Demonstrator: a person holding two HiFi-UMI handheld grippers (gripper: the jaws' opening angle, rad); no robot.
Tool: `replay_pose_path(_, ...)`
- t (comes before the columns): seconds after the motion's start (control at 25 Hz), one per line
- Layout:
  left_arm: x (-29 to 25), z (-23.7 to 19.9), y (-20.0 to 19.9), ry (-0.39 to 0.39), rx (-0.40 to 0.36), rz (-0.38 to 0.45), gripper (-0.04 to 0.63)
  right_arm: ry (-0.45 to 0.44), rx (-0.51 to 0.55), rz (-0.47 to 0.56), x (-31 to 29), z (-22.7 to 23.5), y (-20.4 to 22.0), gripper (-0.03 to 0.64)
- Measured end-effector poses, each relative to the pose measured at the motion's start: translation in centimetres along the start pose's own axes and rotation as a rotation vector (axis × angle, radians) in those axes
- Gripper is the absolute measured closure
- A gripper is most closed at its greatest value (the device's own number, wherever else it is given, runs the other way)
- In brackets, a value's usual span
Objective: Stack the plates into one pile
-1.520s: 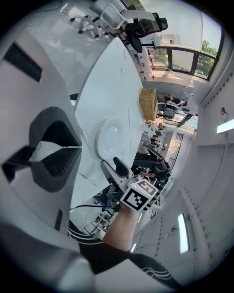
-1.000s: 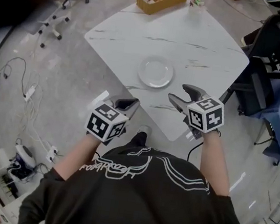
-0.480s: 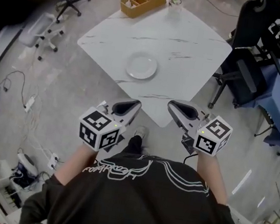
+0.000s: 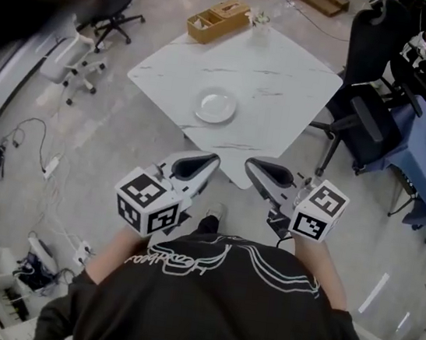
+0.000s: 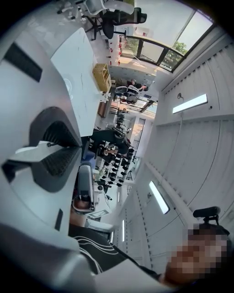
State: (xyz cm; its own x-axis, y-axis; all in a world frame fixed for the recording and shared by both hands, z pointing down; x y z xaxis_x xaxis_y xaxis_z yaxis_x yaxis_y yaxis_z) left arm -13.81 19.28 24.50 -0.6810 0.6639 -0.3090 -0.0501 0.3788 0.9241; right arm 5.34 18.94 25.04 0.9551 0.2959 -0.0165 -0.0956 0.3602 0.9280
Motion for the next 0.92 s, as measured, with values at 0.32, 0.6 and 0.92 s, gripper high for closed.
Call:
replay_pose_path(0.32, 1.3, 2.2, 0.2, -0.013, -0.02, 0.015, 0.566, -0.002, 0.002, 0.022, 1.5, -1.8, 0.1, 0.591)
replay_pose_path(0.6, 2.8, 3.6, 1.5, -0.024, -0.024, 0.022, 0.566, 0.003, 0.005, 0.025, 2.3, -3.8, 1.1, 0.591)
replay_pose_path(0.92, 1.7, 4.7, 0.4, -0.044, -0.035, 0.031, 0.566, 0.009, 0.033, 0.016, 4.3, -2.9, -0.4, 0.591)
Point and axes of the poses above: the fingertips, and each gripper's own axes: x backward along the fingers, z to its right, y out of its underside, the point moved 8 cm from there along x, backward along the fingers, and after that the axes turned 9 degrees about -y, right-handed, at the moved point
